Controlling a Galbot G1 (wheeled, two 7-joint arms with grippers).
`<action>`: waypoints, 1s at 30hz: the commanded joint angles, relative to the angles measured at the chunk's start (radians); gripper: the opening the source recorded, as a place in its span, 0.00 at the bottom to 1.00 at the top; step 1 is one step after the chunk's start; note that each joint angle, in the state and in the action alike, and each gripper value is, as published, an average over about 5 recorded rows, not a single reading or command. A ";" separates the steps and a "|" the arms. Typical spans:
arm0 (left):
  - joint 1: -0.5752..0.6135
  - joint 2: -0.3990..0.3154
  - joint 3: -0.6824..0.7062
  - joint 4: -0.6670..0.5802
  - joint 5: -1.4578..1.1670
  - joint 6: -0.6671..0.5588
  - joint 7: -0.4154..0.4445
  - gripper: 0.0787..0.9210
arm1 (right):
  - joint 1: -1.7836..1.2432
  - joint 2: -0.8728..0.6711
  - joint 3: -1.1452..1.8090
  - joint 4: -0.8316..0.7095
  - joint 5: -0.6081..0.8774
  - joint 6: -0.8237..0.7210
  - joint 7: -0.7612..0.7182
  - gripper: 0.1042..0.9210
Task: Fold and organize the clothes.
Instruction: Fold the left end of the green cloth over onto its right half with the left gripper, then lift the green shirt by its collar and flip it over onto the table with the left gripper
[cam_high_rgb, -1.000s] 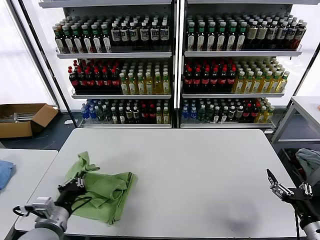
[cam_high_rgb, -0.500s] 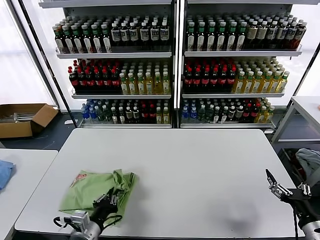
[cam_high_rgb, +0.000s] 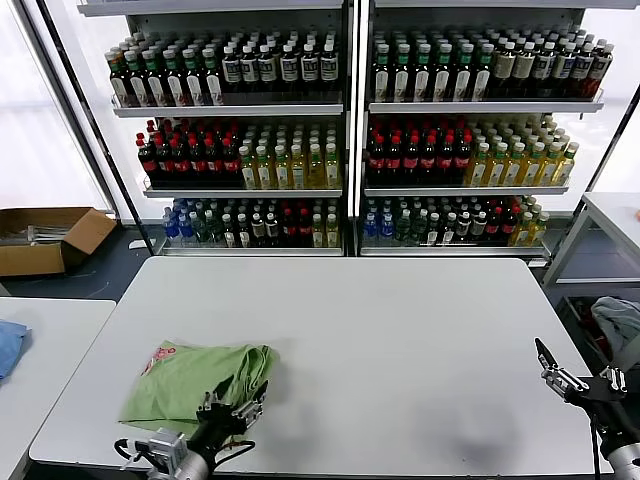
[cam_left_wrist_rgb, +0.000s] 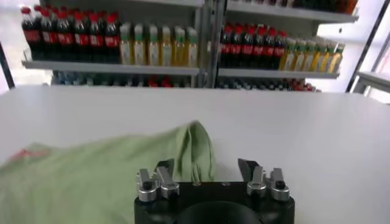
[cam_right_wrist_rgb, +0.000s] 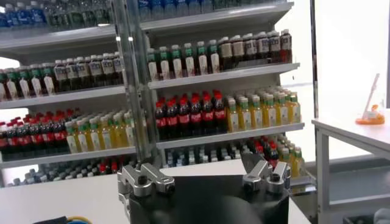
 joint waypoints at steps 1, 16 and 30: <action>-0.028 0.152 -0.397 -0.020 -0.245 0.082 0.002 0.81 | 0.002 0.004 -0.008 0.000 -0.001 0.001 0.000 0.88; -0.119 0.173 -0.327 0.338 -0.259 0.084 -0.008 0.88 | -0.014 0.002 -0.006 0.002 -0.002 0.005 -0.003 0.88; -0.110 0.103 -0.232 0.362 -0.220 0.070 -0.010 0.88 | -0.008 0.006 -0.011 0.009 -0.002 0.002 -0.002 0.88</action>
